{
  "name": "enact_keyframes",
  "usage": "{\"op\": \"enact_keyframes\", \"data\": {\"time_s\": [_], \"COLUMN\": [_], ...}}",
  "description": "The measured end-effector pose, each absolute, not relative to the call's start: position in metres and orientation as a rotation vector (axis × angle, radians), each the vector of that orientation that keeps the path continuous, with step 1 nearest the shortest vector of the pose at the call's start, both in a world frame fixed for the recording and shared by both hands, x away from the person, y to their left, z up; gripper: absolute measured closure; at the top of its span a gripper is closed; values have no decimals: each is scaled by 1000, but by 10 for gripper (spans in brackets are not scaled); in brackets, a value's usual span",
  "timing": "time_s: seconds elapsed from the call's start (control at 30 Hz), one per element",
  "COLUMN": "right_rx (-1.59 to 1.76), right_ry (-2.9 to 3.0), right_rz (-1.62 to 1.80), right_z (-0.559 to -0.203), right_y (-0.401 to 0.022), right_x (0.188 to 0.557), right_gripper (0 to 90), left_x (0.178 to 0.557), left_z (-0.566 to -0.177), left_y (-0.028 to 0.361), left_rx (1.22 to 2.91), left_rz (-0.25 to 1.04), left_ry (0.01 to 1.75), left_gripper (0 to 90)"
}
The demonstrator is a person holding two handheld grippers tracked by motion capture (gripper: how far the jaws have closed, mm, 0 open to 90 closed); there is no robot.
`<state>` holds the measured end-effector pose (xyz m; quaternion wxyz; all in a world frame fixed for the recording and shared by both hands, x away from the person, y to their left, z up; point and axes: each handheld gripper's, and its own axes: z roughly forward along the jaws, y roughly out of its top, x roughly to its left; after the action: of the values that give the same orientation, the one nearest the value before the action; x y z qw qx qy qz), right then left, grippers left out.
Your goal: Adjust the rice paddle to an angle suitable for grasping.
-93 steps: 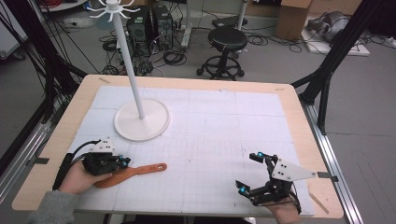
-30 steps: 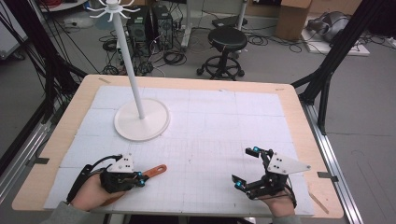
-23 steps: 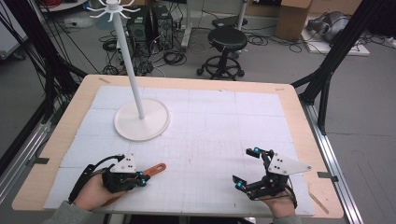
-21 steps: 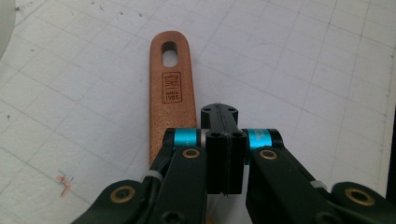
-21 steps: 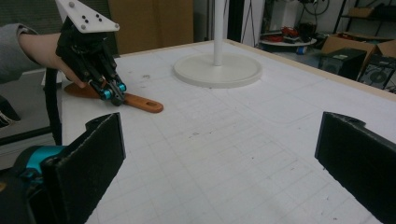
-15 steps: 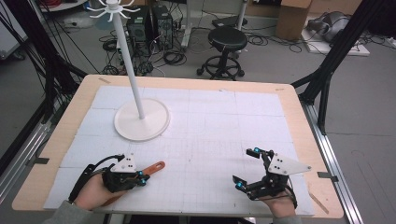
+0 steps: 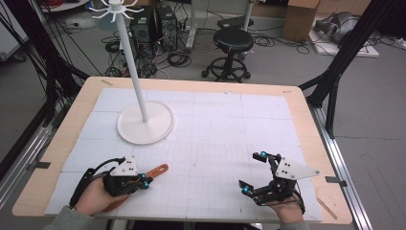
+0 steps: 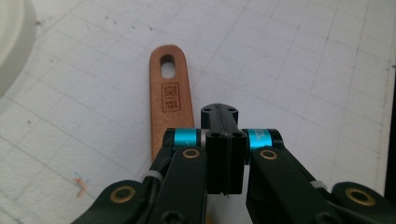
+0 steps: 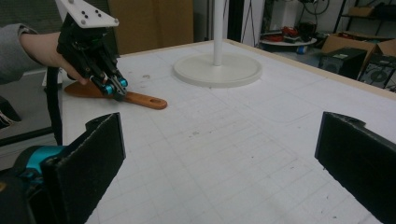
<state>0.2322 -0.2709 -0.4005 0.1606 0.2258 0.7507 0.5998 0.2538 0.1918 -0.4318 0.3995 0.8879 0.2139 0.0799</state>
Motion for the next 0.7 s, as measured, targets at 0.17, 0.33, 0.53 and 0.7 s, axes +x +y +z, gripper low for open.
{"op": "enact_keyframes", "data": {"time_s": [0.17, 0.33, 0.53, 0.7], "right_rx": [644, 639, 645, 638], "right_ry": [2146, 2145, 2146, 2146], "right_rz": [1710, 1710, 1713, 1712], "right_z": [-401, -401, -400, -400], "right_y": [-271, -271, -271, -271], "right_x": [232, 233, 232, 232], "right_gripper": [7, 7, 7, 7], "left_x": [254, 253, 253, 254], "left_z": [-422, -417, -415, -414], "left_y": [200, 206, 209, 210], "left_rx": [2209, 2196, 2187, 2179], "left_rz": [214, 235, 244, 264], "left_ry": [547, 510, 528, 554], "left_gripper": [831, 648, 402, 200]}}
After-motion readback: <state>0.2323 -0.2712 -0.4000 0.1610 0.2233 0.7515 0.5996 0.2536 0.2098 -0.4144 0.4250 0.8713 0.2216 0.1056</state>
